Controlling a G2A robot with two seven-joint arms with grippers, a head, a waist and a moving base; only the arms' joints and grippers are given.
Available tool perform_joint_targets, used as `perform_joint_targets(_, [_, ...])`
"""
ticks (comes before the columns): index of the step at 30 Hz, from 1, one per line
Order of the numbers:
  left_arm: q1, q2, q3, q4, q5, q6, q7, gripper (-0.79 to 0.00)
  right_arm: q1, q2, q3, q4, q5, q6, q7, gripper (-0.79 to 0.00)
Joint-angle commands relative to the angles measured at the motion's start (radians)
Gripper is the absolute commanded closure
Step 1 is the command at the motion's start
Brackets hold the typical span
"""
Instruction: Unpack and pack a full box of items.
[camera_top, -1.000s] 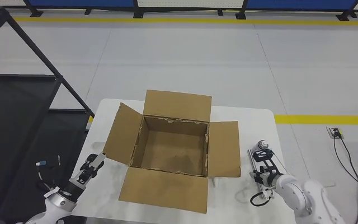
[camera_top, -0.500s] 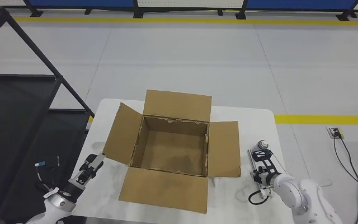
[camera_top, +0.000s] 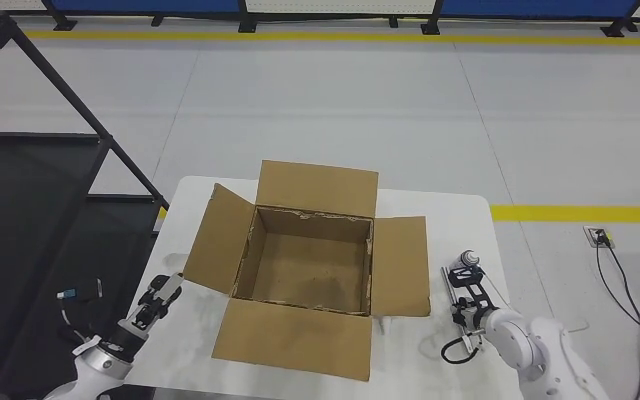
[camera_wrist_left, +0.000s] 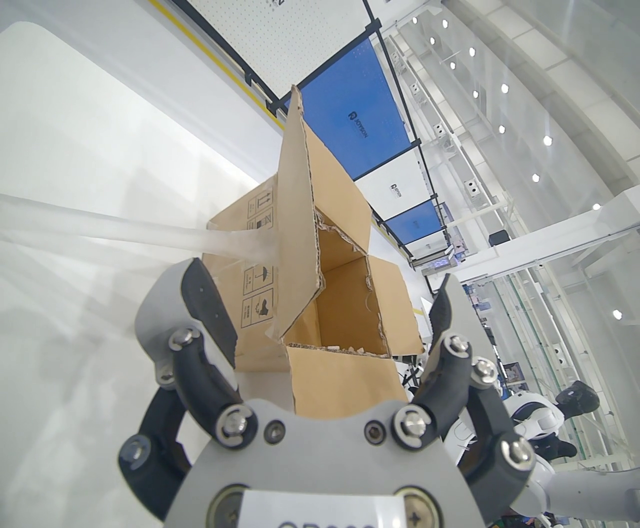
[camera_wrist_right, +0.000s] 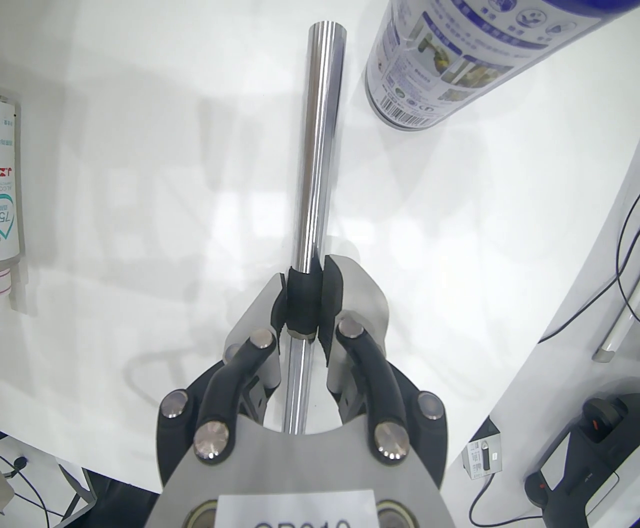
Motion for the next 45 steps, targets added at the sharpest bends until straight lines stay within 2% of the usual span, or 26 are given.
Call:
perform_joint_targets(1, [0.002, 0.0, -0.002, 0.0, -0.003, -0.002, 0.003, -0.785, 0.002, 0.0, 0.0, -0.001, -0.003, 0.003, 0.002, 0.0])
perform_joint_targets(9, [0.006, 0.002, -0.004, 0.0, -0.005, -0.007, 0.011, -0.785, -0.049, 0.008, 0.067, -0.108, 0.011, 0.027, -0.038, 0.0])
perform_joint_targets(19, [0.01, 0.004, -0.003, -0.002, -0.009, -0.015, 0.013, -0.785, -0.198, 0.021, 0.206, -0.474, 0.017, 0.049, -0.084, 0.0])
perform_joint_targets(25, [0.019, 0.005, -0.012, 0.001, -0.026, -0.021, 0.027, -0.785, -0.201, 0.022, 0.197, -0.631, -0.002, 0.051, -0.068, 0.0])
perform_joint_targets(30, [0.027, 0.005, -0.021, 0.004, -0.038, -0.028, 0.038, -0.785, -0.133, 0.02, 0.133, -0.674, 0.005, 0.01, -0.035, 0.0])
perform_joint_targets(35, [0.041, 0.005, -0.038, 0.005, -0.055, -0.035, 0.052, -0.785, -0.005, 0.012, 0.021, -0.657, -0.002, -0.003, 0.012, 0.0])
perform_joint_targets(45, [0.068, 0.004, -0.075, 0.016, -0.087, -0.043, 0.075, -0.785, 0.292, -0.029, -0.242, -0.472, 0.043, 0.008, 0.075, 0.0])
